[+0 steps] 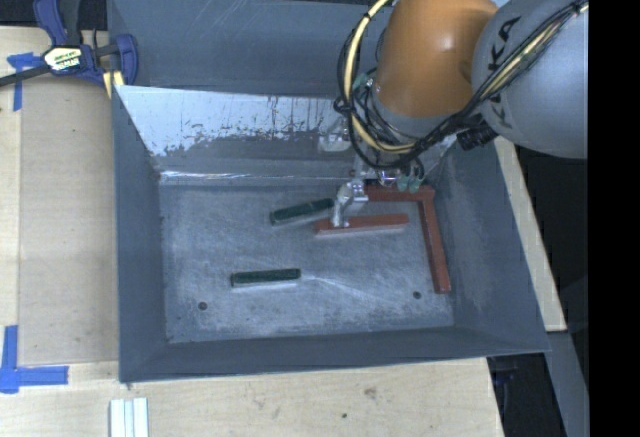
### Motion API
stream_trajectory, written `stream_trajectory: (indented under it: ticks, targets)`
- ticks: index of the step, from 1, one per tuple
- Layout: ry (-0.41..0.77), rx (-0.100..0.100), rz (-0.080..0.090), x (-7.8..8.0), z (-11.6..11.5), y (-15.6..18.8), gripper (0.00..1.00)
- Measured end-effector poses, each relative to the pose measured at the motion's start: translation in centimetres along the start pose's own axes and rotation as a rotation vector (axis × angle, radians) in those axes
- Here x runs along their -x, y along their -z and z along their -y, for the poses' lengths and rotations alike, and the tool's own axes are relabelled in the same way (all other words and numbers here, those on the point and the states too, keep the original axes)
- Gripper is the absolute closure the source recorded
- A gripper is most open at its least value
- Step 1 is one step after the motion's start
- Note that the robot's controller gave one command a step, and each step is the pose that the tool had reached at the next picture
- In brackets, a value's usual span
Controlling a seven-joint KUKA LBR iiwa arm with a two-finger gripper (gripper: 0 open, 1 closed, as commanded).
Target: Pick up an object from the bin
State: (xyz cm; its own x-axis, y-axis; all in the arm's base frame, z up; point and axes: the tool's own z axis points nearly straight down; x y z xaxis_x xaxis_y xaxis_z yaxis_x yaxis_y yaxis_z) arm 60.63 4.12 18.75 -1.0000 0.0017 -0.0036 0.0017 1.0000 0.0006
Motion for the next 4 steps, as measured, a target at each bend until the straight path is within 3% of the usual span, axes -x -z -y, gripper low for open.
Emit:
stream_trajectory:
  ticks: [1,2,3,4]
  targets:
    - [0.000,0.000,0.000,0.0,0.0,0.0,0.00]
    - [0.035,0.003,0.001,1.5,0.1,-10.2,1.00]
    - [0.034,0.003,0.001,1.5,0.1,-10.2,1.00]
    - [0.024,0.000,0.007,1.3,-0.1,5.4,1.00]
